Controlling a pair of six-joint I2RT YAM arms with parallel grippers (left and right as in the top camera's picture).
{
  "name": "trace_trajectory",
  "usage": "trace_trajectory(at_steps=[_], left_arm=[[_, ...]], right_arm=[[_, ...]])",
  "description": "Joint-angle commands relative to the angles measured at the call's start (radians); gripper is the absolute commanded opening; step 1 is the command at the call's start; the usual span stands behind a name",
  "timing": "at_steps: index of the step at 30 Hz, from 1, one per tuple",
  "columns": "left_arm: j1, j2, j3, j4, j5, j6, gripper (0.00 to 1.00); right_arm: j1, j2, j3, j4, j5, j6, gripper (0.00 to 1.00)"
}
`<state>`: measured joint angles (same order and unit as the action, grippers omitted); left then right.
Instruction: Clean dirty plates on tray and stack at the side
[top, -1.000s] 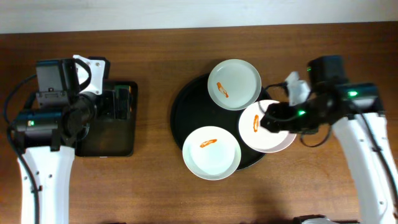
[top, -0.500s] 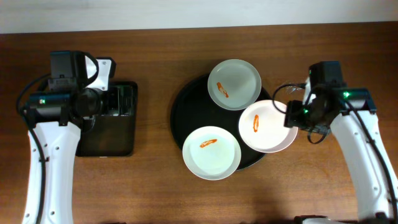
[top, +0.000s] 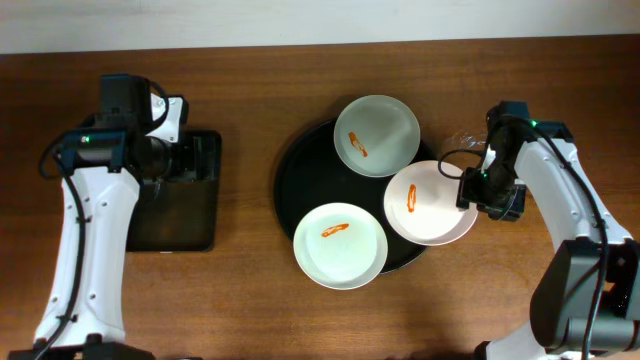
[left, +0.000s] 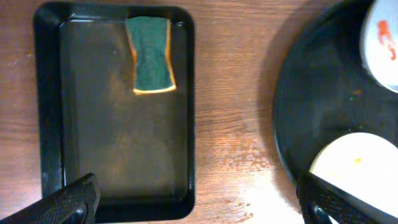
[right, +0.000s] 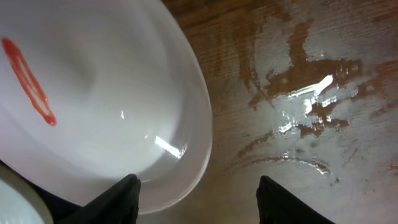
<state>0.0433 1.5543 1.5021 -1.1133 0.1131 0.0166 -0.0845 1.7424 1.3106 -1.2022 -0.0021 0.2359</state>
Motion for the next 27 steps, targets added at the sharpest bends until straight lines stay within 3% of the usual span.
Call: trace_trajectory(at_steps=[1, 5, 10, 15, 20, 27], left_arm=[[0.001, 0.026, 0.023, 0.016, -0.05, -0.044, 0.99], [0.001, 0.045, 0.023, 0.024, -0.051, -0.048, 0.99], [0.001, 0.064, 0.023, 0.037, -0.051, -0.047, 0.99], [0.001, 0.113, 0.021, 0.075, -0.166, -0.111, 0.99], [0.002, 0.246, 0.021, 0.214, -0.155, -0.117, 0.99], [0.013, 0.401, 0.021, 0.281, -0.166, -0.117, 0.95]], right_arm=[[0.012, -0.065, 0.084, -0.053, -0.052, 0.005, 0.62], [0.053, -0.149, 0.135, -0.119, 0.061, 0.001, 0.73], [0.001, -0.122, 0.079, -0.06, 0.016, 0.031, 0.7], [0.001, -0.115, -0.016, 0.021, -0.028, -0.003, 0.68], [-0.001, -0.115, -0.087, 0.089, -0.028, -0.003, 0.69], [-0.001, -0.115, -0.088, 0.092, -0.028, -0.019, 0.69]])
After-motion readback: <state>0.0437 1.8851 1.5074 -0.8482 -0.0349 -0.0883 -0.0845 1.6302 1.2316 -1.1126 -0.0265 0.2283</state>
